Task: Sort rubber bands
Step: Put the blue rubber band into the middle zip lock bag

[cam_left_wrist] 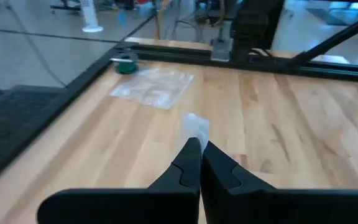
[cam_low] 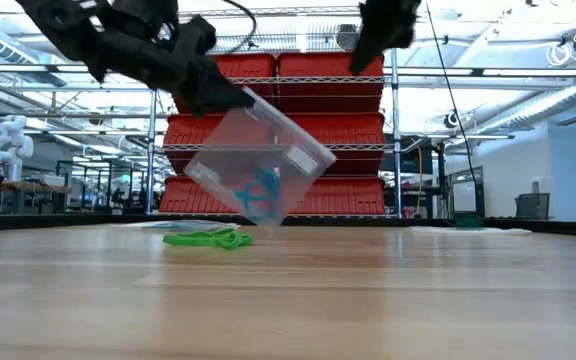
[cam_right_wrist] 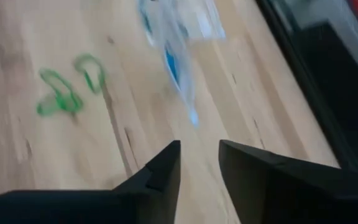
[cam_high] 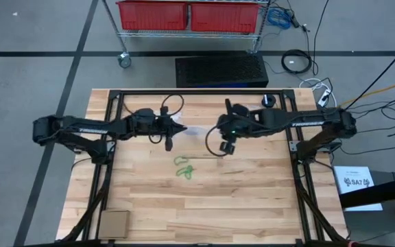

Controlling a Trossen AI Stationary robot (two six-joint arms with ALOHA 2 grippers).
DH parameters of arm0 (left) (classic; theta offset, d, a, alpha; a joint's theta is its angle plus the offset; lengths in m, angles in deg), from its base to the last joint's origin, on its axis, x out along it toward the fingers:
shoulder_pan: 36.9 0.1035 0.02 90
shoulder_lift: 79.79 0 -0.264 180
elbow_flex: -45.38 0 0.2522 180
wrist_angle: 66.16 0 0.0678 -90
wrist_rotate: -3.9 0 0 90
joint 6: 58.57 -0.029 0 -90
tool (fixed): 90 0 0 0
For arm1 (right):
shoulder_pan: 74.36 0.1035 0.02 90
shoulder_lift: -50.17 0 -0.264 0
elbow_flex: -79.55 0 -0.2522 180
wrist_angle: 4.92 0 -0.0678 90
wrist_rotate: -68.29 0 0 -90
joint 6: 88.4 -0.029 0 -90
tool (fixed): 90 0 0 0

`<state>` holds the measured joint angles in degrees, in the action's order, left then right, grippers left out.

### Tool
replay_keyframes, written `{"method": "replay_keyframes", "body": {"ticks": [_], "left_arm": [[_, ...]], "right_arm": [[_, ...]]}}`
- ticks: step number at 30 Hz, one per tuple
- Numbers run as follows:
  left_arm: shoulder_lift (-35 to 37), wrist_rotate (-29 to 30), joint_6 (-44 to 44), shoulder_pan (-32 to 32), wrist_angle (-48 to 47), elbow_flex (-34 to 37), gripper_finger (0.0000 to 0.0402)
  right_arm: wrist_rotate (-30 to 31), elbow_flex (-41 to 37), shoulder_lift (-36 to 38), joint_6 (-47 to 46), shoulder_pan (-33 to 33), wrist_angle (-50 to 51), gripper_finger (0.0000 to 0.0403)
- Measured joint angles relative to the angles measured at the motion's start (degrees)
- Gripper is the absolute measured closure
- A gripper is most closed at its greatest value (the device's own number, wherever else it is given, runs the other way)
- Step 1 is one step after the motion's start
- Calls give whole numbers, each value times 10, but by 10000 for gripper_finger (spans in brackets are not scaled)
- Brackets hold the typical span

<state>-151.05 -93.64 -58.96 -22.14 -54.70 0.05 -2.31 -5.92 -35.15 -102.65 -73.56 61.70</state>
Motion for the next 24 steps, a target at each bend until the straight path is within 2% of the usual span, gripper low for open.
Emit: {"method": "replay_keyframes", "body": {"ticks": [5,10,13,17,21,24], "left_arm": [[-88,-87,30,2,141,-2,401],[-151,-87,27,40,146,-27,401],[-182,-86,26,73,145,-37,401],[-211,-82,26,116,145,-45,396],[-215,-80,6,138,148,-48,364],[-210,-81,-4,146,152,-49,332]], "right_arm": [[-33,-82,27,-30,-3,5,335],[-28,-220,46,-53,-34,-50,333],[-27,-300,46,-31,-64,-111,314],[-23,-375,45,4,-103,-193,268],[31,-406,45,29,-139,-216,219],[41,-417,45,54,-168,-242,198]]}}
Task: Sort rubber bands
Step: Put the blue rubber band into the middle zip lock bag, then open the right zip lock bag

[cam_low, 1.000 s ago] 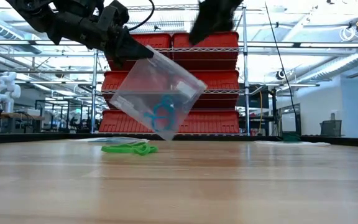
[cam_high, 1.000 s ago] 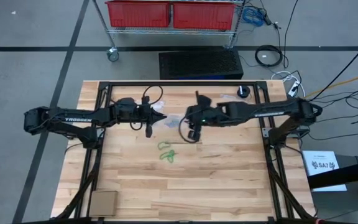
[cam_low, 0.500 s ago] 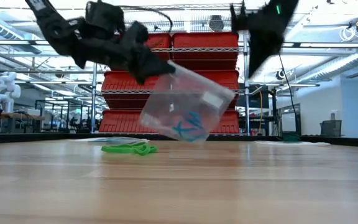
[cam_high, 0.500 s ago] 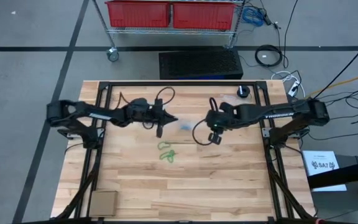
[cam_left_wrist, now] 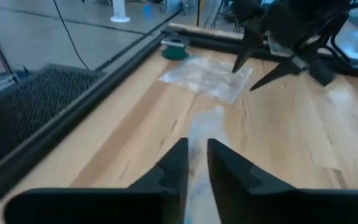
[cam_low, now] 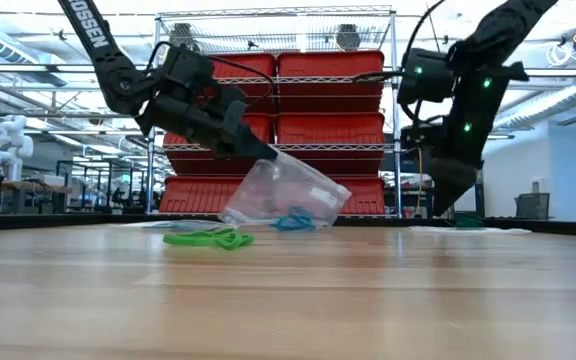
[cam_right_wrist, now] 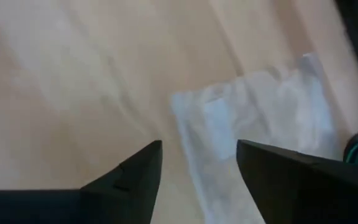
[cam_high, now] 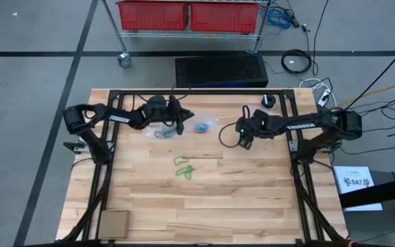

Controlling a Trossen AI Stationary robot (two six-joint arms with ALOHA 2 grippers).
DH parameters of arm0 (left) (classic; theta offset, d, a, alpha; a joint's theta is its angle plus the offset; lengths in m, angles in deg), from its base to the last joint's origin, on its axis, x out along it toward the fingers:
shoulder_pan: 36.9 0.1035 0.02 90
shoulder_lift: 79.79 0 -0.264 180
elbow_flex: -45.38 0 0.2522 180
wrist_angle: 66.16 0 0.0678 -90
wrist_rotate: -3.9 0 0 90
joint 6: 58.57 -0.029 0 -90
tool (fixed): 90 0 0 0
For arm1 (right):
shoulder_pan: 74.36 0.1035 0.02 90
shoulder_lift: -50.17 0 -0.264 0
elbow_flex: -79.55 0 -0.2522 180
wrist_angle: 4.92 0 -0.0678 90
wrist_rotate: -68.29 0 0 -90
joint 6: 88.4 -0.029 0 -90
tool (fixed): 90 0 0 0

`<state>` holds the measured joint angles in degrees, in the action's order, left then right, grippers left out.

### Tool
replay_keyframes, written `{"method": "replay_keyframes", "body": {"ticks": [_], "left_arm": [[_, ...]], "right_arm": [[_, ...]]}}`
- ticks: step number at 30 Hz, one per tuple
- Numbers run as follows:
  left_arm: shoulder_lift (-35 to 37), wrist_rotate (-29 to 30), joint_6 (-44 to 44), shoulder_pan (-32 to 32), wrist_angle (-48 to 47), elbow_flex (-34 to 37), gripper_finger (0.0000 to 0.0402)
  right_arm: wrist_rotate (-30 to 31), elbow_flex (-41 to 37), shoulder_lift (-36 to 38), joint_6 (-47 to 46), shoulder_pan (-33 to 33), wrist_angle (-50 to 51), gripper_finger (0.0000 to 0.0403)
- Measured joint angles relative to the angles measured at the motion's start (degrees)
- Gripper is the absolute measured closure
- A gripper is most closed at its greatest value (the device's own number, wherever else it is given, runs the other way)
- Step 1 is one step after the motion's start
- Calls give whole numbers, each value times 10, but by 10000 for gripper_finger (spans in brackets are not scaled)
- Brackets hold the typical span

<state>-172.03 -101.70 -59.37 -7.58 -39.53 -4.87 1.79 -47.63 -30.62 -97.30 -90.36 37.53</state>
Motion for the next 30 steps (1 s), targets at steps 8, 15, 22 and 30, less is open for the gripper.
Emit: {"method": "replay_keyframes", "body": {"ticks": [8,15,22,30], "left_arm": [[6,-10,4,3,-1,-15,263],[22,-11,4,3,-8,-18,246],[64,-12,-30,3,-19,-18,246],[77,-58,-89,-38,-80,-18,246]], "right_arm": [[-38,-9,-40,62,-53,-85,221],[-73,-7,-87,75,-78,-105,274],[-83,13,-81,76,-66,-74,387],[-186,147,-77,36,-2,26,400]]}}
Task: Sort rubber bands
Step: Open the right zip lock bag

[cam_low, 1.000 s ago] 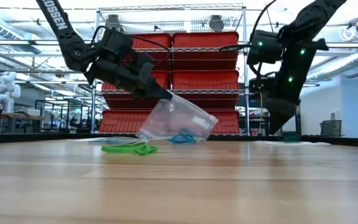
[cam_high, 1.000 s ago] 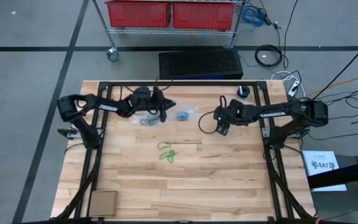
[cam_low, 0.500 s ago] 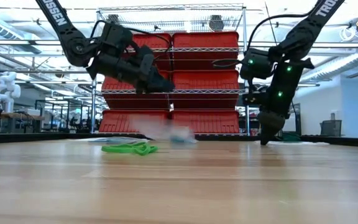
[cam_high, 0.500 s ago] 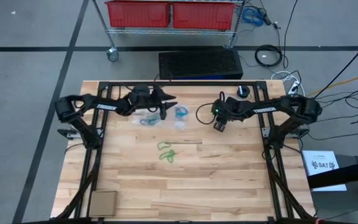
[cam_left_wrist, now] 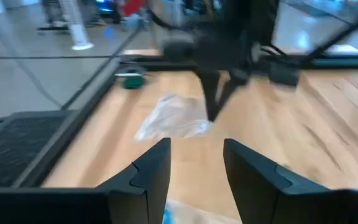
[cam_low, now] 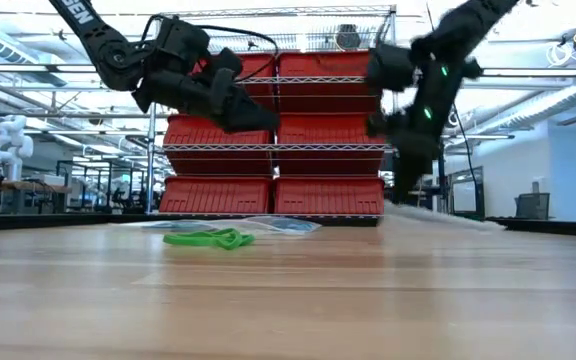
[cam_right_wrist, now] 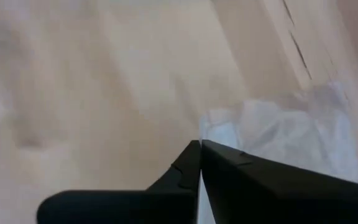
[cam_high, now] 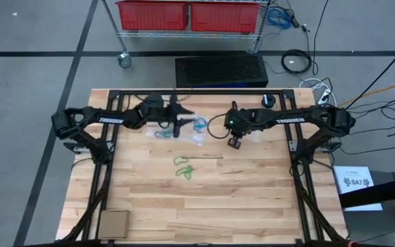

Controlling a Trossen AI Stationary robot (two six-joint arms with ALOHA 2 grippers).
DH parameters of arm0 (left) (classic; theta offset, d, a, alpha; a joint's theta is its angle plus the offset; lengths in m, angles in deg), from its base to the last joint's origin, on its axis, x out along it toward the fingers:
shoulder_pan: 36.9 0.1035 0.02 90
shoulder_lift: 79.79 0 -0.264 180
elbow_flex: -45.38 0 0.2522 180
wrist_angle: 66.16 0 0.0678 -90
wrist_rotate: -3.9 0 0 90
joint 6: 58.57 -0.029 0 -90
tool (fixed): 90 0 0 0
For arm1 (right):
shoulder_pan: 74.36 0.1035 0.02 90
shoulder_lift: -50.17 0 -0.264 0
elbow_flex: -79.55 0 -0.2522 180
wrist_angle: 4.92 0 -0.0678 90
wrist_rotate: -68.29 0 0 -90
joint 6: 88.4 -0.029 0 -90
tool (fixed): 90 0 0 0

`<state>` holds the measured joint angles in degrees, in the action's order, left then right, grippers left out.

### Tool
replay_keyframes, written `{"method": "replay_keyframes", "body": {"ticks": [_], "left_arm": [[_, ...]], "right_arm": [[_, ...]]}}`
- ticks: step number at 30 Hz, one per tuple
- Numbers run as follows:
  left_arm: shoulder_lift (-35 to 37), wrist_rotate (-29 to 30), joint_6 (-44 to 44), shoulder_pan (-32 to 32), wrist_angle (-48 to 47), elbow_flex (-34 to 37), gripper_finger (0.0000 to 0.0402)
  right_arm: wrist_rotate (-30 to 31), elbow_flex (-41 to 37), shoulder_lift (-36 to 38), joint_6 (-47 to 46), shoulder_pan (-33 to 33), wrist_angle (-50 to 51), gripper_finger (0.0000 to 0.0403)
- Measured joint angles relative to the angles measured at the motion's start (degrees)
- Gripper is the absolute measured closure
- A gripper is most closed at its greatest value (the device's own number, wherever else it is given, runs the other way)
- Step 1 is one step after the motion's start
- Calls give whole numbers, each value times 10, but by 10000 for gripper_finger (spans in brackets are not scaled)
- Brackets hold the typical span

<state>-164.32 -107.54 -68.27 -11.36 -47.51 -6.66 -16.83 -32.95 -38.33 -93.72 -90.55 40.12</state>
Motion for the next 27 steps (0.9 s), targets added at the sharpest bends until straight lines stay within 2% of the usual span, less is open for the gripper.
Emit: {"method": "replay_keyframes", "body": {"ticks": [6,12,17,21,27], "left_arm": [[0,5,-17,-76,-10,-4,246],[0,39,-17,-130,-26,-30,246],[0,104,-32,-154,-100,-65,246],[-2,111,-27,-163,-145,-88,246],[-2,96,-27,-182,-156,-99,246]], "right_arm": [[-49,111,1,-29,47,46,400],[-52,176,1,-30,90,54,402],[-51,188,1,-32,115,44,402],[-50,188,1,-36,124,29,402],[-48,188,1,-36,125,13,403]]}}
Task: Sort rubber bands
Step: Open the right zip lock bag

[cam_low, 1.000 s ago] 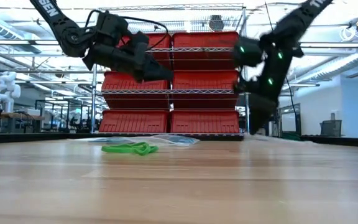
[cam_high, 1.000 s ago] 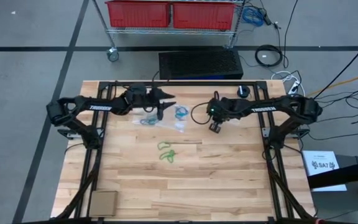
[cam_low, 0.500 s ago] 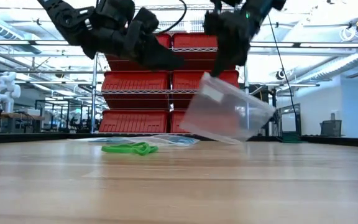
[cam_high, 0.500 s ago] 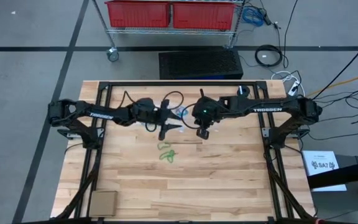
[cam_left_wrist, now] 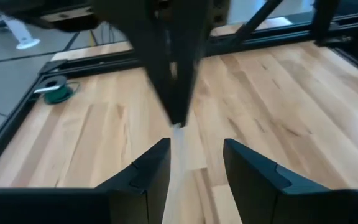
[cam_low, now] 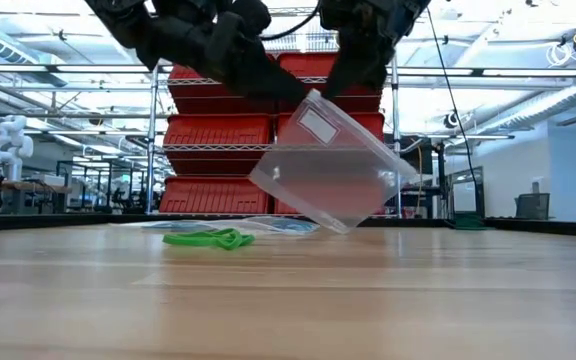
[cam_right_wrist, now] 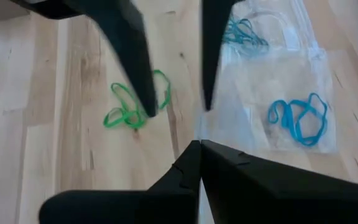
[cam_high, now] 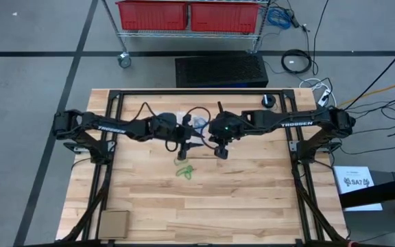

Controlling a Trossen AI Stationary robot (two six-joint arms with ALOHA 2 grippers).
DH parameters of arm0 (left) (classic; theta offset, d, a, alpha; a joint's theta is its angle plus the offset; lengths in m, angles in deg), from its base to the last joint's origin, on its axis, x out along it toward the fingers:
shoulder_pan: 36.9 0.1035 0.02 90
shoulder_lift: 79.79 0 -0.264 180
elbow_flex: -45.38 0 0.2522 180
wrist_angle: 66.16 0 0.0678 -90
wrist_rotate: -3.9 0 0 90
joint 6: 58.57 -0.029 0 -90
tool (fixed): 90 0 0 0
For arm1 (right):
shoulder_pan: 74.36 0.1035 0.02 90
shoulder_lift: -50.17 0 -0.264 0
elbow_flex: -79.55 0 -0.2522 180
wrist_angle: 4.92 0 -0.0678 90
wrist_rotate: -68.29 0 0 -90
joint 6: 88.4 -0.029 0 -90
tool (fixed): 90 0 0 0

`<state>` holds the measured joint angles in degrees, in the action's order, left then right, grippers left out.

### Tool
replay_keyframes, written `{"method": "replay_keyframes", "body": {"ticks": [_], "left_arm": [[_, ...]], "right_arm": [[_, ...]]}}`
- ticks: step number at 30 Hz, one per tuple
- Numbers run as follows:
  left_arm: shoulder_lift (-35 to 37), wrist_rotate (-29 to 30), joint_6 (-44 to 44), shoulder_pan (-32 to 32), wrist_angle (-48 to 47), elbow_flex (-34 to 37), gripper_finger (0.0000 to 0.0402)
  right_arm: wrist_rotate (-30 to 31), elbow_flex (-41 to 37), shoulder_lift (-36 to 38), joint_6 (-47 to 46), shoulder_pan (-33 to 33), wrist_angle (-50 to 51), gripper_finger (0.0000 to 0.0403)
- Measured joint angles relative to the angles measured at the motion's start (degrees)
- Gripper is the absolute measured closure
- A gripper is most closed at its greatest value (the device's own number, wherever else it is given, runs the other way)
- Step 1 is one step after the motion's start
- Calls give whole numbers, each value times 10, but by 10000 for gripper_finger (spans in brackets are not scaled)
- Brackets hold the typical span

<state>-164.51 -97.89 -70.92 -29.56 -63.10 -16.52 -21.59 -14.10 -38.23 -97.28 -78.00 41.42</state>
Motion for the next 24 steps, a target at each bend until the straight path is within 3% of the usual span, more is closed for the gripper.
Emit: {"method": "replay_keyframes", "body": {"ticks": [13,19,24], "left_arm": [[-4,28,15,-3,2,-1,270],[-10,39,-3,-3,-52,-1,315],[-4,68,-4,8,-76,-1,380]], "right_arm": [[0,0,0,5,0,-23,403],[3,1,0,8,10,35,397],[24,-64,0,-74,24,62,353]]}}
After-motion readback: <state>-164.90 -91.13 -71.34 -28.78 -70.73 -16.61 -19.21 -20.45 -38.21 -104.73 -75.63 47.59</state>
